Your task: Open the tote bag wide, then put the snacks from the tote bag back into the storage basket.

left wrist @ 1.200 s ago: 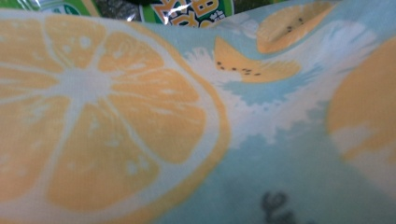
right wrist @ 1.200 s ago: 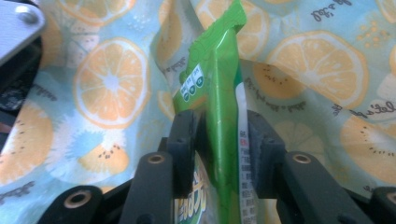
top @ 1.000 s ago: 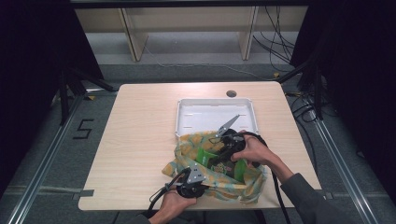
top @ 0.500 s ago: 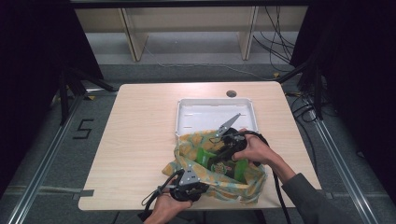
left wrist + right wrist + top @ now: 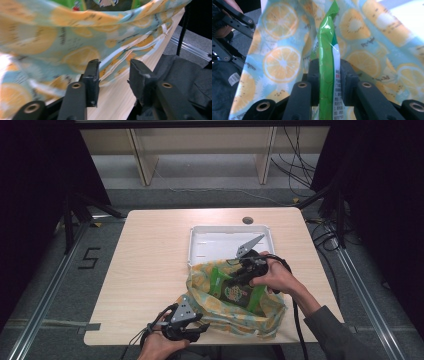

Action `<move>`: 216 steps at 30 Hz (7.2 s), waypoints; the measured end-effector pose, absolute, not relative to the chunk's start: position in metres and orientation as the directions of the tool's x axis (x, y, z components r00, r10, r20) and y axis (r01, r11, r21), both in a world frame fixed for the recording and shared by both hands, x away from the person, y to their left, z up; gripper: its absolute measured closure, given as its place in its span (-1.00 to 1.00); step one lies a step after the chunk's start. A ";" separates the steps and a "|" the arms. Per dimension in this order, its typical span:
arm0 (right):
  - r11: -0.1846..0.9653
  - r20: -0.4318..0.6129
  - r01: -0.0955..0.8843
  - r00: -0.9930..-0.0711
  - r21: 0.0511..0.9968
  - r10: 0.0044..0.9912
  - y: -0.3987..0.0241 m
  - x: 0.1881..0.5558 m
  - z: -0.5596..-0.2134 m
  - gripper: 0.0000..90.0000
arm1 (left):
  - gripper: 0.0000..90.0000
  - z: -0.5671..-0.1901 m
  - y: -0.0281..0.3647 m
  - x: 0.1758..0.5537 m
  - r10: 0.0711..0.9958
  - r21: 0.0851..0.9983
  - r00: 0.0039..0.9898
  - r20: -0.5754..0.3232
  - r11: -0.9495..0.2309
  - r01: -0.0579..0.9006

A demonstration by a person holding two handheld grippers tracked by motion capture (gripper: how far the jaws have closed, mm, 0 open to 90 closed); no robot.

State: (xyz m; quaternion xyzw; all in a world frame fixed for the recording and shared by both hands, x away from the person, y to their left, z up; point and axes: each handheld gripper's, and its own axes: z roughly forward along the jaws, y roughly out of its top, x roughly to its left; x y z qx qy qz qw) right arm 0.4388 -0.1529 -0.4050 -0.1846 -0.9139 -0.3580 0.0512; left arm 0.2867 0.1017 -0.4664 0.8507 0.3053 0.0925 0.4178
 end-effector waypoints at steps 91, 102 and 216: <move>0.235 0.254 0.541 -0.678 0.808 0.690 -0.256 0.532 -0.329 0.66 | -0.60 -0.456 0.158 0.293 0.759 0.786 0.646 -0.079 -0.351 0.510; 0.178 0.279 0.618 -0.569 0.766 0.774 -0.259 0.562 -0.350 0.66 | -0.60 -0.455 0.156 0.291 0.753 0.783 0.653 -0.077 -0.360 0.507; 0.091 0.307 0.711 -0.411 0.698 0.859 -0.248 0.599 -0.392 0.36 | -0.61 -0.453 0.159 0.284 0.743 0.783 0.666 -0.058 -0.380 0.493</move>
